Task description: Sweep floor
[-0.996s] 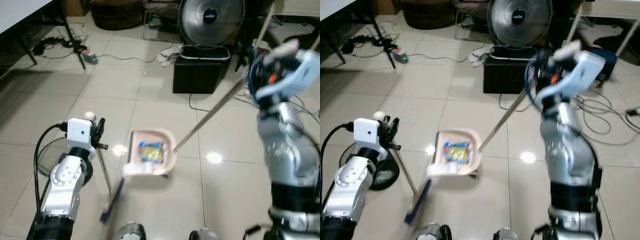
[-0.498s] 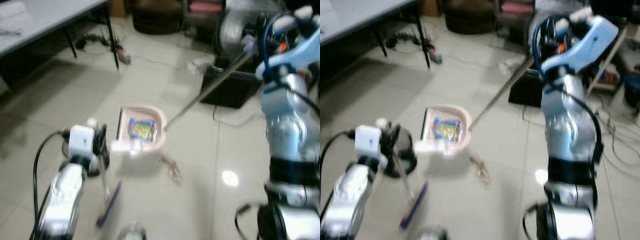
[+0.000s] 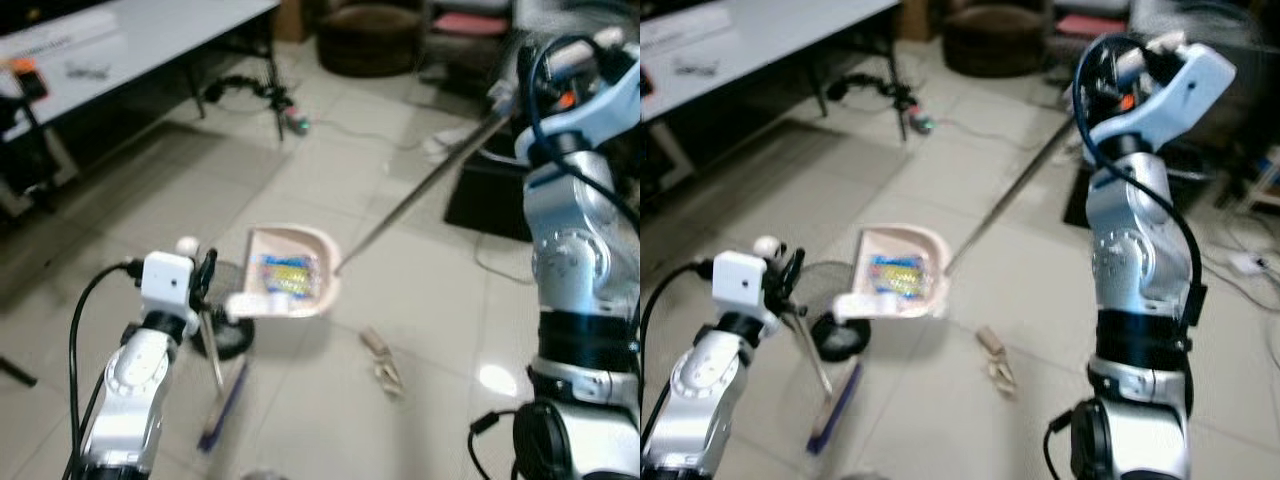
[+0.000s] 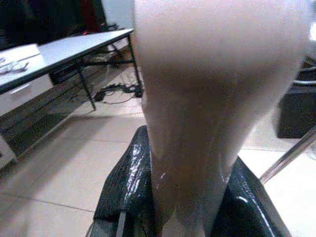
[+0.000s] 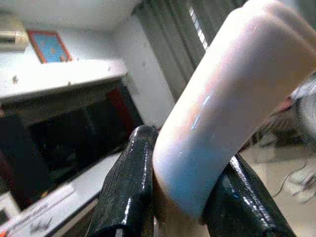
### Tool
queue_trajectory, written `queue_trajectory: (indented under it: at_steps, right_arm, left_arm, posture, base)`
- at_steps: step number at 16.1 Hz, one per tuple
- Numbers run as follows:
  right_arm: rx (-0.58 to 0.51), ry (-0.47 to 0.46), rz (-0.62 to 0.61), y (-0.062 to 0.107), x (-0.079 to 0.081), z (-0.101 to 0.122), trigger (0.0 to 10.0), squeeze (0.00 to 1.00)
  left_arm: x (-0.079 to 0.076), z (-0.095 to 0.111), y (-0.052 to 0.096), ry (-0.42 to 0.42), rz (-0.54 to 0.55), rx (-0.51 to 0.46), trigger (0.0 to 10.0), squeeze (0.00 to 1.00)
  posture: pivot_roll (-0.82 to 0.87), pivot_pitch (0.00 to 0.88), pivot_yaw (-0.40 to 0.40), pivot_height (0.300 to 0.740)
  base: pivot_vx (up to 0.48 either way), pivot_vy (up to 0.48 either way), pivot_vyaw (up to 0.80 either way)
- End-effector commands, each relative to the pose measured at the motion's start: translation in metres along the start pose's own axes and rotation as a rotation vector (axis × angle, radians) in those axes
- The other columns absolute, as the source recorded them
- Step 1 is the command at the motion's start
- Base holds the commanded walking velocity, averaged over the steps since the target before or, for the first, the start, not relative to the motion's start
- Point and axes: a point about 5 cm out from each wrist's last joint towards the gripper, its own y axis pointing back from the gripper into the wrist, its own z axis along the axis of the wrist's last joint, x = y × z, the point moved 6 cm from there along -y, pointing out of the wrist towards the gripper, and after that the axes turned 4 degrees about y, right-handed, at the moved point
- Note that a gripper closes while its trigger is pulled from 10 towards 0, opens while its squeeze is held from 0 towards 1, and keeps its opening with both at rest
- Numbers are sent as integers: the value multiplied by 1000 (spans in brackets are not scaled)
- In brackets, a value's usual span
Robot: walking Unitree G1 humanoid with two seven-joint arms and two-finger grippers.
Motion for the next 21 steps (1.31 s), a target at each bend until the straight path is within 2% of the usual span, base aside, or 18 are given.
queue_trajectory:
  at_steps: [1,3,9,13,21]
  right_arm:
    - [-43,-33,42,-2,12,10,10000,0]
    - [-40,-26,45,-2,13,9,10000,0]
    - [-10,-8,68,-2,18,0,10000,0]
    - [-34,-32,37,0,9,4,10000,0]
    - [-50,-56,10,0,1,8,10000,0]
  left_arm:
    - [2,8,-2,-20,6,-20,10000,0]
    - [1,8,-2,-18,7,-18,10000,0]
    - [2,6,0,-4,15,-5,10000,0]
    - [0,5,1,1,6,-3,10000,0]
    - [-3,4,2,14,-8,-3,10000,0]
  posture:
    - [-24,0,27,740]
    - [-24,0,27,740]
    - [-20,0,25,740]
    - [-19,0,25,740]
    - [-20,0,28,740]
  base:
    - [379,0,0]
    - [379,0,0]
    - [379,0,778]
    - [381,0,0]
    - [330,0,0]
